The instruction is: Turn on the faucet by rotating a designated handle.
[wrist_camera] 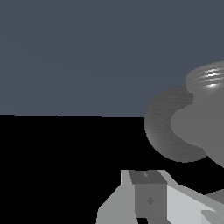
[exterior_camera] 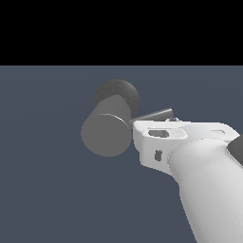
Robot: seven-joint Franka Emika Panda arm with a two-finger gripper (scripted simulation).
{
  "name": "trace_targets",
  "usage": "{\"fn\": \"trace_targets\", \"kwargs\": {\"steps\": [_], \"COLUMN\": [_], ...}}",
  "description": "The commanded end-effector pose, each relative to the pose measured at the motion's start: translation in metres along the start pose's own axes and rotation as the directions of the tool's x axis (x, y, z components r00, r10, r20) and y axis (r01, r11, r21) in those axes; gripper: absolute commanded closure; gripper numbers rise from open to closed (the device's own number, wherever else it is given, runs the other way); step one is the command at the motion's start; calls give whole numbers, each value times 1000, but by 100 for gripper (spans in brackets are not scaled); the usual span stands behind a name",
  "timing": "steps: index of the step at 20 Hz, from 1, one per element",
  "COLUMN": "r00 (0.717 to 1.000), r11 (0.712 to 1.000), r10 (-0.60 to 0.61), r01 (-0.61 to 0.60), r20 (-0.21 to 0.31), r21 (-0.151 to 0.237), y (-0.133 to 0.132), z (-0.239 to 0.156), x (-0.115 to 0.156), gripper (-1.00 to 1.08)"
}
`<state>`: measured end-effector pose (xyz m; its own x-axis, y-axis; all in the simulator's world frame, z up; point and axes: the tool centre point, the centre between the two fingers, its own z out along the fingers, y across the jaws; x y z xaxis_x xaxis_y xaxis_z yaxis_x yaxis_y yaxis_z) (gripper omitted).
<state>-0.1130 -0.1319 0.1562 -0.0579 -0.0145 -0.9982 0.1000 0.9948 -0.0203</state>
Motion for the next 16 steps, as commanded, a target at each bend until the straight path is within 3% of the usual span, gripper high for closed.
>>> {"fn": "trace_targets", "kwargs": {"steps": [1, 6, 7, 16], "r00": [999, 998, 1000, 1000], "r11": [999, 999, 1000, 1000], "r10": [2, 4, 1, 2], "r01": [-1, -2, -1, -2], "r20": [49, 55, 2, 23], "r21": [-32, -36, -4, -16], "y": [20, 25, 7, 31], "z": [-1, -2, 0, -2], "x": [-31, -46, -16, -48], "gripper": [108, 108, 108, 108]}}
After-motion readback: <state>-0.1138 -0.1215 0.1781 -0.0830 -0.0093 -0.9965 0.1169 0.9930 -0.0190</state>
